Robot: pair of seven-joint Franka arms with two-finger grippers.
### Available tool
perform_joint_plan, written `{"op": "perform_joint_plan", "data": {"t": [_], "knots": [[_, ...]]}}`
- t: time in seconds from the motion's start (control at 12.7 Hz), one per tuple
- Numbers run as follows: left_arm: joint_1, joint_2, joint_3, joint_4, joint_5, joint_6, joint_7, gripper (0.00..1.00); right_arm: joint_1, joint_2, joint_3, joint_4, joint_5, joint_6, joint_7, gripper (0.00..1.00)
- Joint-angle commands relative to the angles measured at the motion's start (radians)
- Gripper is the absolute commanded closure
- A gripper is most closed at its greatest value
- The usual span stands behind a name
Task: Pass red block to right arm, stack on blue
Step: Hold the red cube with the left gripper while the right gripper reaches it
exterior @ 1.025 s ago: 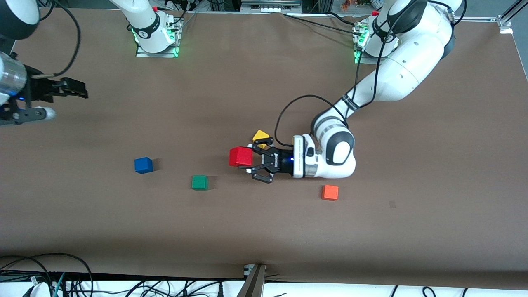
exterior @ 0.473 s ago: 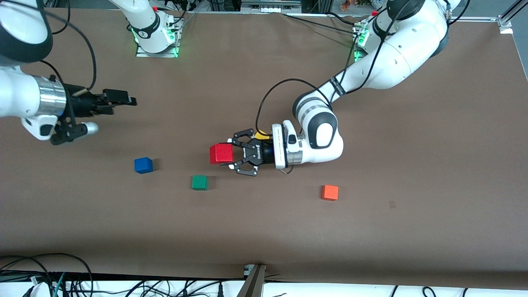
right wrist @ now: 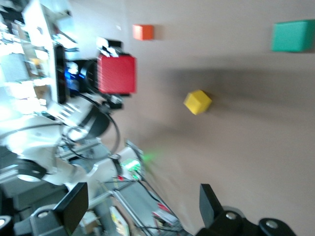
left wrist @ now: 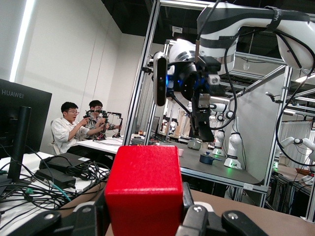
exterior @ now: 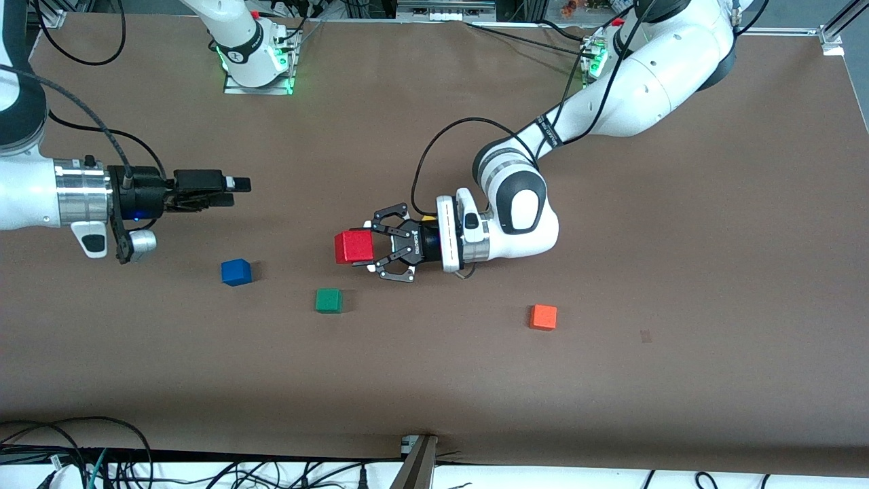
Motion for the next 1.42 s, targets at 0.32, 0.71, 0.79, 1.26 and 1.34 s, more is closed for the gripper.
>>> {"op": "perform_joint_plan", "data": {"t": [0.32, 0.71, 0.79, 1.26, 1.34], "knots": [[-0.008, -0.025, 0.008, -0.008, -0.03, 0.016, -0.006, 1.0, 0.038, 0.118, 0.016, 0.008, 0.231, 0.175, 0.065, 0.0], [-0.02, -0.025, 0.011, -0.006, -0.03, 0.016, -0.006, 1.0, 0.151, 0.223, 0.014, 0.179, 0.234, 0.306, 0.248, 0.0], [-0.02, -0.025, 0.011, -0.006, -0.028, 0.016, -0.006, 1.0, 0.165, 0.228, 0.013, 0.179, 0.228, 0.321, 0.241, 0.0], [-0.022, -0.025, 0.012, -0.006, -0.028, 0.018, -0.006, 1.0, 0.17, 0.25, 0.013, 0.183, 0.157, 0.323, 0.184, 0.0], [-0.022, -0.025, 0.012, -0.008, -0.028, 0.018, -0.006, 1.0, 0.18, 0.25, 0.013, 0.183, 0.154, 0.323, 0.184, 0.0]]}}
